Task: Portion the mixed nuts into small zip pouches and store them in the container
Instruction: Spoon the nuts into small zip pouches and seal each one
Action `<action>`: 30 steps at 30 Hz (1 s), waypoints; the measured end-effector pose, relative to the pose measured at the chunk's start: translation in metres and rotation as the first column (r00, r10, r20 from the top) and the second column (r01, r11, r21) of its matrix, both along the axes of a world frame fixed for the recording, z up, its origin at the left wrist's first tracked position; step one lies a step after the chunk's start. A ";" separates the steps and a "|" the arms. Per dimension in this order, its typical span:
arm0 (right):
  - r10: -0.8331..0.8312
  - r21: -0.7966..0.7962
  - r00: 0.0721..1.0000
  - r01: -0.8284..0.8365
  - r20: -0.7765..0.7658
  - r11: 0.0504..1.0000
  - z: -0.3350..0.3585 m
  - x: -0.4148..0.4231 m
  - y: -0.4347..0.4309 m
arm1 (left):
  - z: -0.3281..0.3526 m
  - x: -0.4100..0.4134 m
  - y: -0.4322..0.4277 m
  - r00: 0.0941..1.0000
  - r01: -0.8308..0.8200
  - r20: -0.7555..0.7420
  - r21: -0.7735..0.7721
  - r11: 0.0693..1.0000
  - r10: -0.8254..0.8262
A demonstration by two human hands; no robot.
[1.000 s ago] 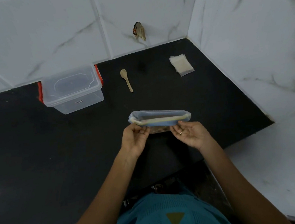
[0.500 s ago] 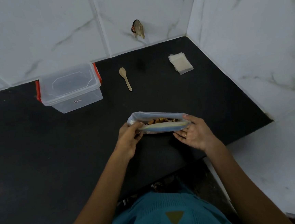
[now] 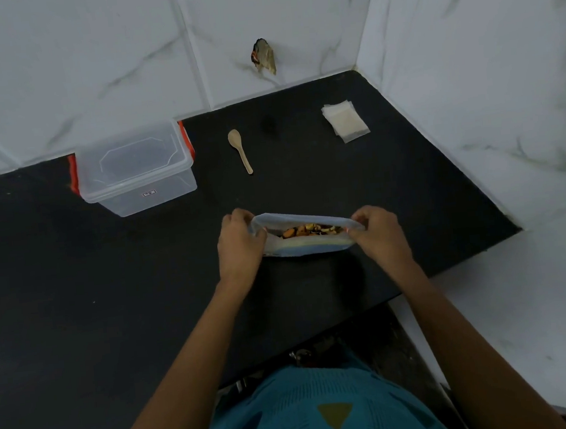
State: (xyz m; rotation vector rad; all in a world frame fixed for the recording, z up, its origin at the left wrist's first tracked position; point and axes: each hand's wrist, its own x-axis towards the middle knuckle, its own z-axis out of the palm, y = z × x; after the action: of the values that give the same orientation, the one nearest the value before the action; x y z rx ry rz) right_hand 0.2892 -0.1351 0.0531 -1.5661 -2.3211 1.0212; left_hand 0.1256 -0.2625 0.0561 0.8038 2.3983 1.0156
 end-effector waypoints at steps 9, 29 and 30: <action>-0.110 0.107 0.971 0.135 -0.212 0.985 0.004 0.003 0.021 | 0.004 -0.007 -0.002 0.996 0.032 -0.079 0.023 0.999 -0.030; 0.020 0.289 0.999 -0.005 -0.049 0.957 -0.004 -0.011 -0.016 | 0.015 -0.004 0.003 0.684 0.387 -0.434 -0.465 0.796 -0.587; 0.012 0.289 0.999 -0.002 -0.031 0.957 -0.005 -0.011 -0.016 | 0.015 -0.001 0.003 0.710 0.359 -0.430 -0.460 0.812 -0.558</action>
State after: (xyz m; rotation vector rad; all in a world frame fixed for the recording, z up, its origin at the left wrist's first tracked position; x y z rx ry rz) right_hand 0.2777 -0.1512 0.0484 -1.4169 -2.3278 0.6631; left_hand 0.1246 -0.2593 0.0711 1.6333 2.4808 0.1392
